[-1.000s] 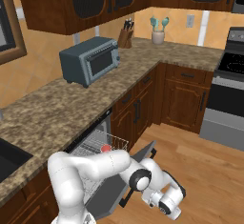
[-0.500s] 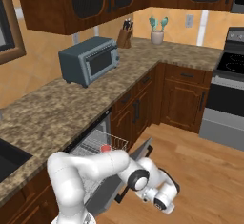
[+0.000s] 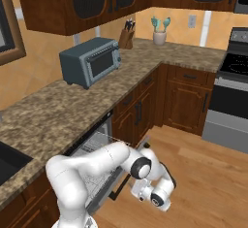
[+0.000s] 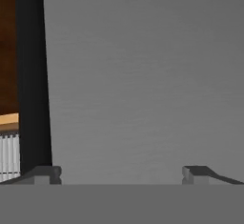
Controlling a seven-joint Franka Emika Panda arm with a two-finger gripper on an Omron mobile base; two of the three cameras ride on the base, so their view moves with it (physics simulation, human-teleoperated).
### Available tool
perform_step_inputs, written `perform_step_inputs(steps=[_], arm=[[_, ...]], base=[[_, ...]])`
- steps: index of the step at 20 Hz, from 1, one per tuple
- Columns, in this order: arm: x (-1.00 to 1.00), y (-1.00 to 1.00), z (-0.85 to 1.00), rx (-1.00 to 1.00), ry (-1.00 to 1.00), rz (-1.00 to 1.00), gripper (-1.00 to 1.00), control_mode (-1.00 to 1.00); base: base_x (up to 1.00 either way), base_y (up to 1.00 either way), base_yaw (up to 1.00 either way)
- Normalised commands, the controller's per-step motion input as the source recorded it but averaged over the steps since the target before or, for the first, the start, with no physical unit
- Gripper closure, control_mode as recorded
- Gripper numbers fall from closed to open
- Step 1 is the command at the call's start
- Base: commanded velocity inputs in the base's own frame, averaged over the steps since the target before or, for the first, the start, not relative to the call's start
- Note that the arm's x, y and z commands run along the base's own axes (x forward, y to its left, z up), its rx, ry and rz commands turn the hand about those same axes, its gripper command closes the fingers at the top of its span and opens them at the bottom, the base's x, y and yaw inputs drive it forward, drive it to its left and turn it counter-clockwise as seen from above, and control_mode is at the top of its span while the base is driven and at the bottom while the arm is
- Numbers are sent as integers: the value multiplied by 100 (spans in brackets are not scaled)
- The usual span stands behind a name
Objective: Pick up the cup and bowl from the counter, place them in the dishwasher, and close the dishwasher door.
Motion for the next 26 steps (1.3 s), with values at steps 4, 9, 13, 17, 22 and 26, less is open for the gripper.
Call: perform_step_inputs(steps=[4,9,13,17,22,26], arm=[[-40,100,4,-19,0,-1,-100,-100],[-26,100,1,-23,0,-3,-100,-100],[-27,100,73,-27,0,-10,-100,-100],[-38,100,64,-27,0,-12,-100,-100],[-16,100,30,-25,0,-11,-100,-100],[0,100,8,-20,0,-7,-100,-100]], base=[[0,0,0],[0,0,0],[0,0,0],[0,0,0],[0,0,0],[0,0,0]])
